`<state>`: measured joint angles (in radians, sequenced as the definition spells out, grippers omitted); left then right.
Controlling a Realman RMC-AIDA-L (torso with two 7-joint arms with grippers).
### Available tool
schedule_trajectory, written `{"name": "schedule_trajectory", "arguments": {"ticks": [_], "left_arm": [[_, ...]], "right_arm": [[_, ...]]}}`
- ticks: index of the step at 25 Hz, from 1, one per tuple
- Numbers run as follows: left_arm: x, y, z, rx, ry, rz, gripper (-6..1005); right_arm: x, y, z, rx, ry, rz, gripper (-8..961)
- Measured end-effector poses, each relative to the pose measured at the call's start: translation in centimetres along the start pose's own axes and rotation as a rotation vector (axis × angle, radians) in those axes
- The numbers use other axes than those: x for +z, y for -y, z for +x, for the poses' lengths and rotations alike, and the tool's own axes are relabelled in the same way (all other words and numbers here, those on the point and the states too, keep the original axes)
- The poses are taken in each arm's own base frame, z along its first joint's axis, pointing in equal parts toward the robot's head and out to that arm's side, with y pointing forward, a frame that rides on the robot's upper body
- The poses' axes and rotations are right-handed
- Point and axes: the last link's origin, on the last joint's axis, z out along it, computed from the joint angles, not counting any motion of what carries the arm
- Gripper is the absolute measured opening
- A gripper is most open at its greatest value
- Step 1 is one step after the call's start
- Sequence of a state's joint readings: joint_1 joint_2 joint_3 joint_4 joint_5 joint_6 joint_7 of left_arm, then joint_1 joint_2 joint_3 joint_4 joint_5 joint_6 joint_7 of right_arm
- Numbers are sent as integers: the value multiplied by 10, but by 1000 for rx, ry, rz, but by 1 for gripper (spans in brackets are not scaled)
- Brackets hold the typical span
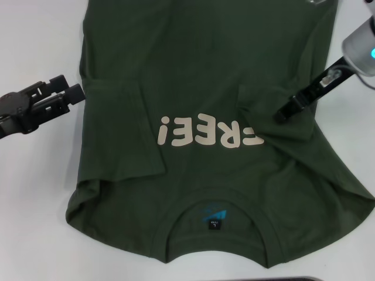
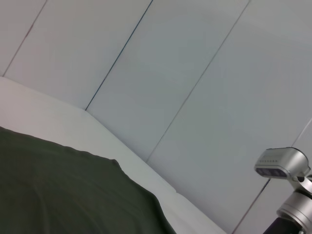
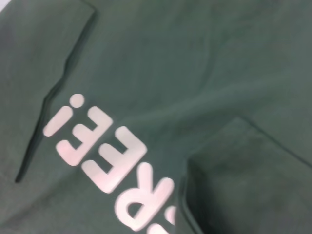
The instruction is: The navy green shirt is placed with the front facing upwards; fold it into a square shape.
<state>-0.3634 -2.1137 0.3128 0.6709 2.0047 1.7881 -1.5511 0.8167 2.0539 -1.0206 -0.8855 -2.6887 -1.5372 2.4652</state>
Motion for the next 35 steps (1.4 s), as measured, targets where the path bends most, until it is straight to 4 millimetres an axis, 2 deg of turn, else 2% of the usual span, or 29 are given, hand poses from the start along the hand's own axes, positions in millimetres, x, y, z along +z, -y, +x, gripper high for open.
{"name": "schedule_trajectory", "arguments": {"ticks": [9,12,18,24,35], "left_arm": [[-3,0,1,-9,-18,8,781],[-3,1,3,-13,-18,6,781],[-1,0,4,-10,-17,1,780],[0,0,5,-9,-16,-5,780],[-3,0,3,-13,-16,2,780]], "right_arm": [[-30,22,21,55,68,17,473],[-35,29,29,80,67,20,472],[-23,30,37,72,5,71,465],[-16,27,30,35,-28,149,465],[-4,20,25,3,-57,140,464]]}}
